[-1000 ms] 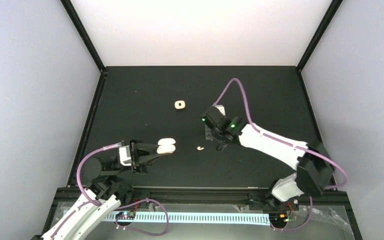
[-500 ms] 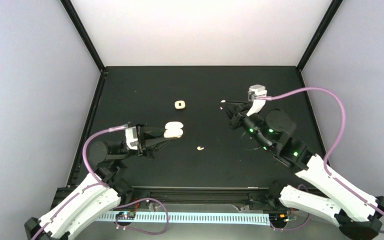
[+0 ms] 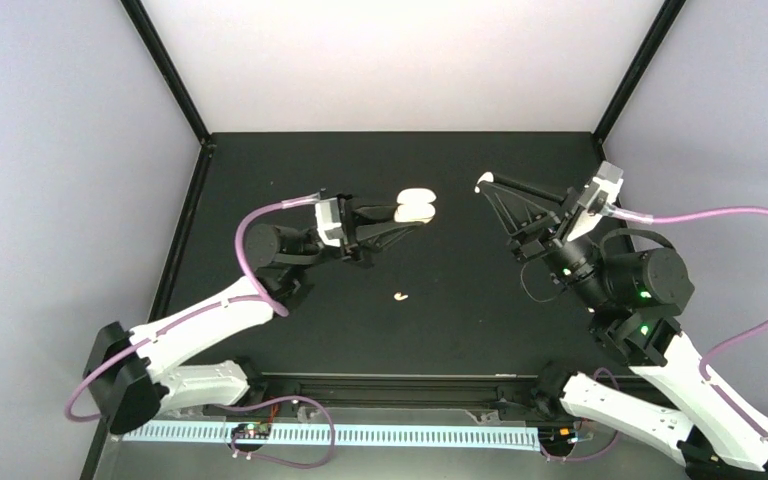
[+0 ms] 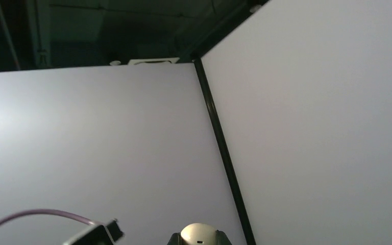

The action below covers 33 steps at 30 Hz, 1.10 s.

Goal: Insert the wireless bluetooth earbuds into the charging case
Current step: Place the earbud in the charging case.

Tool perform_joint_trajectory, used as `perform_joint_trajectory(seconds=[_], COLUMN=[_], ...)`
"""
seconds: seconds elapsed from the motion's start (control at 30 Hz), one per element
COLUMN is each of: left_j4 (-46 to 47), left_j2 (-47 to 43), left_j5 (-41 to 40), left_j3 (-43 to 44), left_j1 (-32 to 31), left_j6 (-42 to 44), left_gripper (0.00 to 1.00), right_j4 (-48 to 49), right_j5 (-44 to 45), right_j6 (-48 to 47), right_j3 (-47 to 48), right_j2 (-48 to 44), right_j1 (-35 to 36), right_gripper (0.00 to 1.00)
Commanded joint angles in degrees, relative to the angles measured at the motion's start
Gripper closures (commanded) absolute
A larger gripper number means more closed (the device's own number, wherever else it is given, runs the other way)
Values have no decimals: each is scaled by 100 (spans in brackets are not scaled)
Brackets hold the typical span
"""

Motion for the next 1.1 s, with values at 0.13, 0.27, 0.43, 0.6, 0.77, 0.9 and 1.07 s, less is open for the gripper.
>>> perform_joint_trajectory(seconds=[0.13,0.27,0.43,0.6,0.77,0.9,1.07], left_j4=[1658,1833,1770,1509,1106,830,704], left_j2=[1150,1472,1697,1775,1777,1758,1712], left_j5=[-1270,-1598,-1532,-1518,-1455,-1408,-1362], left_j3=[709,1014,1306,1498,1648,1637,1576], left_j1=[-501,-660,-752,-837,-923,-1015,-1083], left_j6=[737,753,652,357,113,369,596], left_gripper=[98,98,98,98,99,99,98], right_j4=[531,336,92,-43,1,27,-37], right_j5=[-386,-439,-555,-645,-676,-723,-699], right_j6=[-45,-134,-309,-501,-693,-723,-796], right_j3=[235,412,480,433,340,377,403], right_j2=[88,205,273,322,331,411,492], right_j1=[25,28,22,24,22,25,25], right_gripper=[93,93,93,93,93,93,93])
